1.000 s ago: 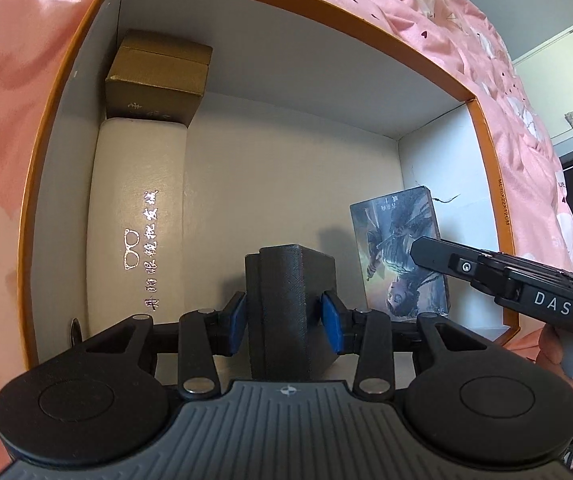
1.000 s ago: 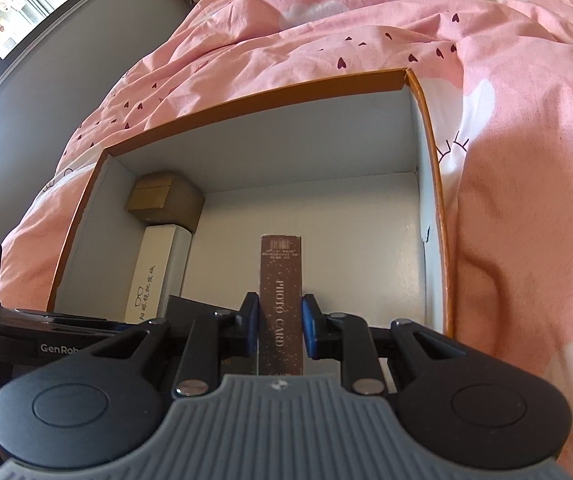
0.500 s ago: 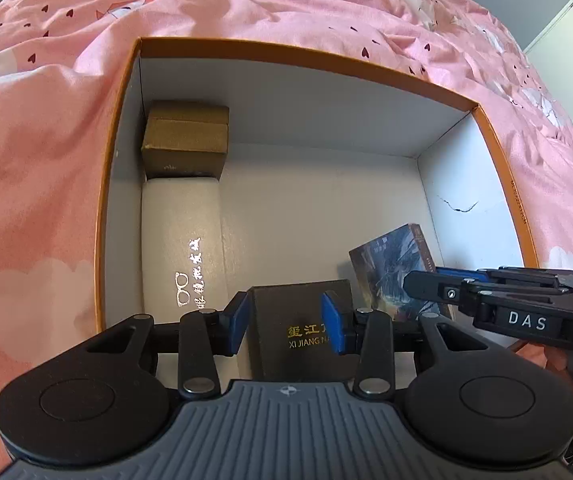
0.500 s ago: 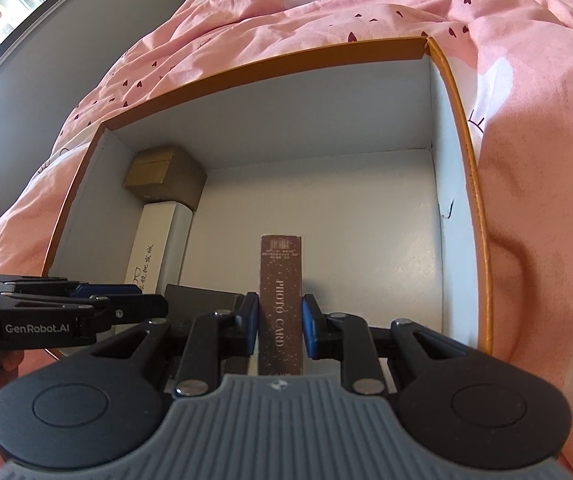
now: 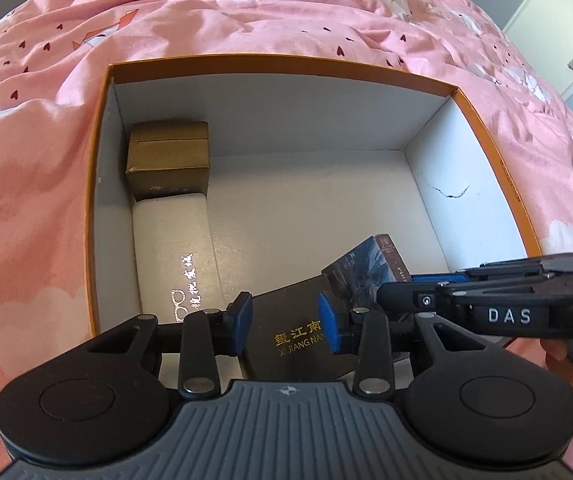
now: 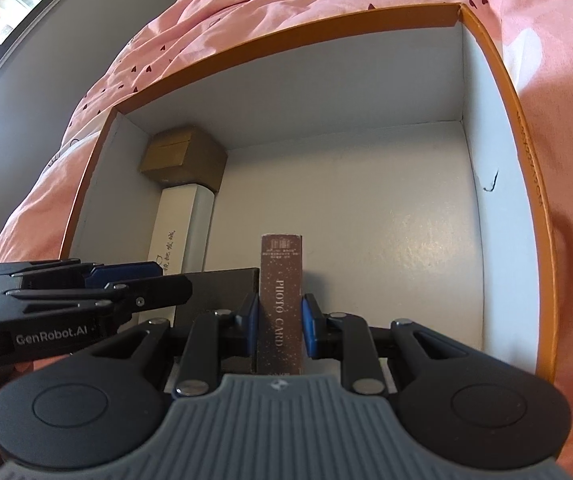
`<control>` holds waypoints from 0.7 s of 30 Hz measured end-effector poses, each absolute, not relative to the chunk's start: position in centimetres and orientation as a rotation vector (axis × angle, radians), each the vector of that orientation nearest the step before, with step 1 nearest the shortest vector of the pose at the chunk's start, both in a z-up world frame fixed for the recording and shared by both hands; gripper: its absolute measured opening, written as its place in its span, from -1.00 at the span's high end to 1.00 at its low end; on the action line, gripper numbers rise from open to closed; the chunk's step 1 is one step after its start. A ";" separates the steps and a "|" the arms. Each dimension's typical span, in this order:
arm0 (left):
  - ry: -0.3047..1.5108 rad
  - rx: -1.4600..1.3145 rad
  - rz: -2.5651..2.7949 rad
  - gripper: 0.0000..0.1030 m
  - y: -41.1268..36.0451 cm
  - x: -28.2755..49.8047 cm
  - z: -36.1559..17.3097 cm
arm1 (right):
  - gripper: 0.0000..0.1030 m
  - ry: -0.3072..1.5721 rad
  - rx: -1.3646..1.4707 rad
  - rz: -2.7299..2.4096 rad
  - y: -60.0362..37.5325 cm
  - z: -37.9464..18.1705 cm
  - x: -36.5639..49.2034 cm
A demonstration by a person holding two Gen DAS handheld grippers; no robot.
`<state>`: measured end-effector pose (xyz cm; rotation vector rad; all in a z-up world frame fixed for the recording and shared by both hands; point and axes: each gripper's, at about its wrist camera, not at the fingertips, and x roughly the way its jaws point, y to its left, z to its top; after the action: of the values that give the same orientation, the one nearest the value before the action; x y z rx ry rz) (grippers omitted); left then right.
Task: Organize objects
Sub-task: 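Lower and release the black box with the left tool while the right tool sets the photo card down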
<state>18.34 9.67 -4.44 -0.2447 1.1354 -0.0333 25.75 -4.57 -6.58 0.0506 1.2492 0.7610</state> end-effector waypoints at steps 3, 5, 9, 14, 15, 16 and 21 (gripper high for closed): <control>1.141 -0.206 -0.045 0.20 9.0 18.6 -4.8 | 0.53 1.282 0.026 0.740 -4.6 -7.2 26.4; 1.137 -0.183 -0.046 0.20 8.7 18.9 -4.9 | 0.53 1.307 0.028 0.733 -4.7 -7.5 26.7; 1.139 -0.147 -0.077 0.20 8.1 19.6 -5.0 | 0.42 1.309 -0.047 0.703 -4.8 -7.3 27.1; 1.144 -0.078 -0.103 0.20 6.9 20.4 -5.2 | 0.33 1.323 -0.160 0.712 -4.1 -7.6 27.3; 1.146 -0.076 -0.103 0.20 6.8 20.4 -5.2 | 0.27 1.327 -0.191 0.710 -3.8 -7.8 27.3; 1.149 -0.075 -0.099 0.20 6.8 20.4 -5.3 | 0.23 1.332 -0.227 0.710 -3.4 -8.0 27.2; 1.157 -0.074 -0.084 0.20 7.1 20.5 -5.3 | 0.17 1.341 -0.334 0.724 -2.6 -8.6 27.0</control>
<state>20.50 7.09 -5.32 -0.0742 1.1570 -0.0845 26.96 -2.64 -8.63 -0.3342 1.3414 0.7241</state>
